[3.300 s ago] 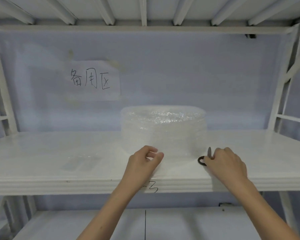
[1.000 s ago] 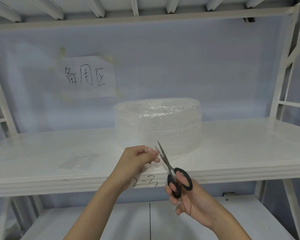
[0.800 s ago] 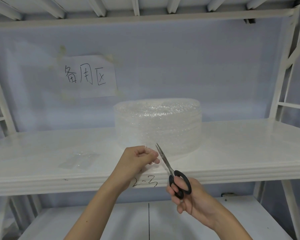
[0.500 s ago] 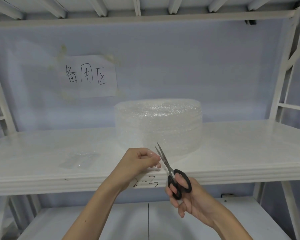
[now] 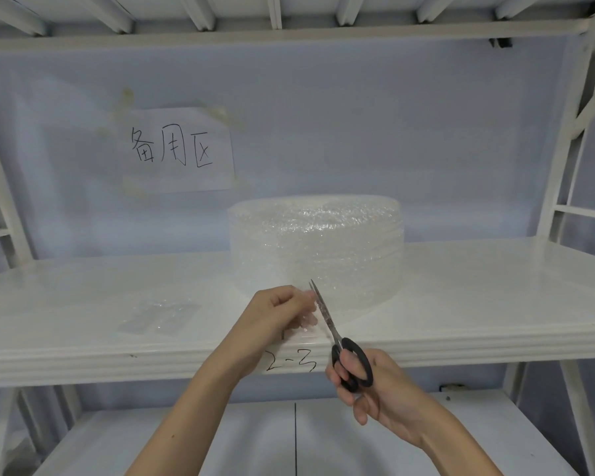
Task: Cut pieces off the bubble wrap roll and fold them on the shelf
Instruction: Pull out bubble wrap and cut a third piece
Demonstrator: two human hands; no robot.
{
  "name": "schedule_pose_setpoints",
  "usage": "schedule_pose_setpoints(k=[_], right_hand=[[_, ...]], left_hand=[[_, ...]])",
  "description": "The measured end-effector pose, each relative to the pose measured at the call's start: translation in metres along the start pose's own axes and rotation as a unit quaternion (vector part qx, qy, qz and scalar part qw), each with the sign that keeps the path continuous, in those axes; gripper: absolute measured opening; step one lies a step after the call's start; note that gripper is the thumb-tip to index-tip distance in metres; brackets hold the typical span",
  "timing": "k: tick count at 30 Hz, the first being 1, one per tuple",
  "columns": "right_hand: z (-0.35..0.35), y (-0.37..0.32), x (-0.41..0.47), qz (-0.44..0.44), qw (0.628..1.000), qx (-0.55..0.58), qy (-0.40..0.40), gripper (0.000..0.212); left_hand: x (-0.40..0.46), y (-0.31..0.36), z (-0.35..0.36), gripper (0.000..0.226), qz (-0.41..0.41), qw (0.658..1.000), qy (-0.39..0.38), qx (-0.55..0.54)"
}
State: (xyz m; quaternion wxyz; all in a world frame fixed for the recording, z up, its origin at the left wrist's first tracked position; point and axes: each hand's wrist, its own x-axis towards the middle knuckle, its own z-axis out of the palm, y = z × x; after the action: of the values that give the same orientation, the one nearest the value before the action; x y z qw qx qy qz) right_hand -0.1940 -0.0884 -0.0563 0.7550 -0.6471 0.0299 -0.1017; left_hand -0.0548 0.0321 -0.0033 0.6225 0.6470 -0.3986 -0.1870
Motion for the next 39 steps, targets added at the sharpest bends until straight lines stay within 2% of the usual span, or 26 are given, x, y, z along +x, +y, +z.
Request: schedule_pose_setpoints(k=[5,12,22,30,36,39], right_hand=[[-0.001,-0.001,-0.001,0.011,1.000,0.003,0.001,0.030],[-0.002,-0.007,0.001,0.042,0.998,0.039,-0.026,0.043],[0.007,-0.008,0.005,0.014,1.000,-0.003,-0.005,0.032],[0.008,-0.018,0.006,0.043,0.999,0.004,-0.028,0.050],[0.012,-0.018,0.006,0.014,0.999,-0.030,0.005,0.034],[0.016,-0.018,0.005,0.011,1.000,-0.024,0.014,0.032]], left_hand=[[-0.002,-0.004,0.002,0.015,0.018,0.999,0.032,0.000],[-0.003,-0.003,0.000,0.016,0.021,0.999,0.014,0.023],[-0.004,-0.004,-0.003,0.013,0.020,1.000,0.006,0.017],[-0.004,-0.005,-0.004,0.013,0.039,0.999,-0.025,0.016],[-0.005,-0.004,-0.007,0.020,0.044,0.998,-0.031,0.025],[-0.006,-0.002,-0.005,0.023,0.038,0.999,-0.031,0.016]])
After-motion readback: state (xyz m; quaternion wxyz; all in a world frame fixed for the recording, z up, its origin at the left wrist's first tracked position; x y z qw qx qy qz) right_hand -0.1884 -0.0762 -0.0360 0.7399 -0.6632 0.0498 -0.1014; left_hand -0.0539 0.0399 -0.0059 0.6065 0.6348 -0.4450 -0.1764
